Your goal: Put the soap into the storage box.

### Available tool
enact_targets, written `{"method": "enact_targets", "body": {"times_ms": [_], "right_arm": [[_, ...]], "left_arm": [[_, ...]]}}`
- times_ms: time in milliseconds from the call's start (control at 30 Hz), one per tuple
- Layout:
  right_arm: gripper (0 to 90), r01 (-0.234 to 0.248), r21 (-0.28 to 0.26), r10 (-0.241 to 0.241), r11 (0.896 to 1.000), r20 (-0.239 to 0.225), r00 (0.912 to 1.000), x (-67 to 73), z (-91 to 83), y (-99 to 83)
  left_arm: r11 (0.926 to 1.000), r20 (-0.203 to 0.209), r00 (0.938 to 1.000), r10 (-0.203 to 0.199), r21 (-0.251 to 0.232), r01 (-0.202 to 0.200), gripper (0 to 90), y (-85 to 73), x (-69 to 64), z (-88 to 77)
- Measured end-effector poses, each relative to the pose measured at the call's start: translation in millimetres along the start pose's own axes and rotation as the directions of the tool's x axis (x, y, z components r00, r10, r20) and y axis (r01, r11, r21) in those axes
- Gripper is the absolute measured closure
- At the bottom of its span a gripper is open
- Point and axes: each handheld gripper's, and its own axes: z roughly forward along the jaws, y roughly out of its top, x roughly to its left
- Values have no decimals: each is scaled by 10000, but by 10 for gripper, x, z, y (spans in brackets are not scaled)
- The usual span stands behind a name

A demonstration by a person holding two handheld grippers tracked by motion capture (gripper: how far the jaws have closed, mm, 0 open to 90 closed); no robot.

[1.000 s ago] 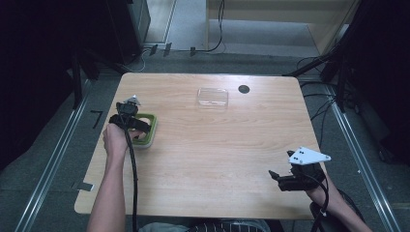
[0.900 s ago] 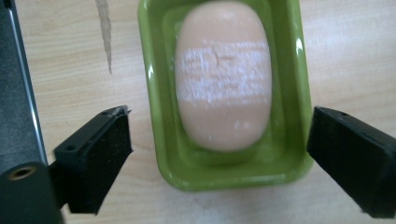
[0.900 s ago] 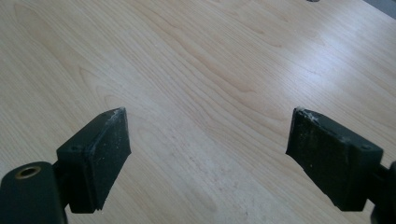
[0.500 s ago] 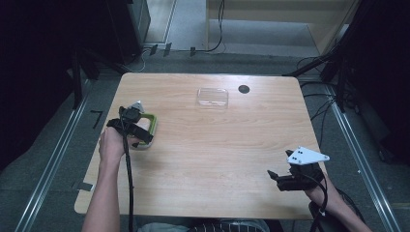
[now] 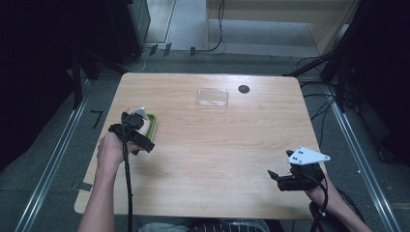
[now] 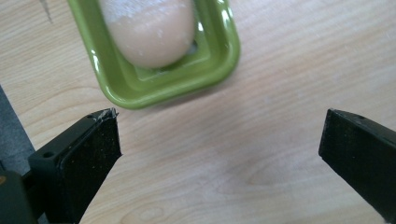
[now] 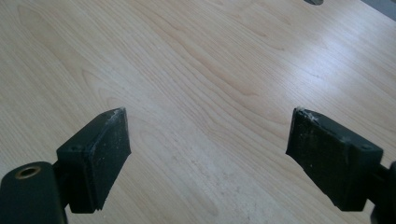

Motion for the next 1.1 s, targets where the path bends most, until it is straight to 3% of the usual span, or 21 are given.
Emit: {"method": "enact_targets", "body": {"times_ms": [333, 1100], "right_arm": [[134, 47, -4, -47, 10000, -10, 10000, -3, 3, 2], [134, 55, -28, -55, 10000, 0, 10000, 0, 2, 1]], "left_arm": [[9976, 190, 9978, 641, 252, -645, 0, -121, -144, -30], [9866, 505, 9898, 1331, 881, -1372, 0, -498, -384, 69]]}}
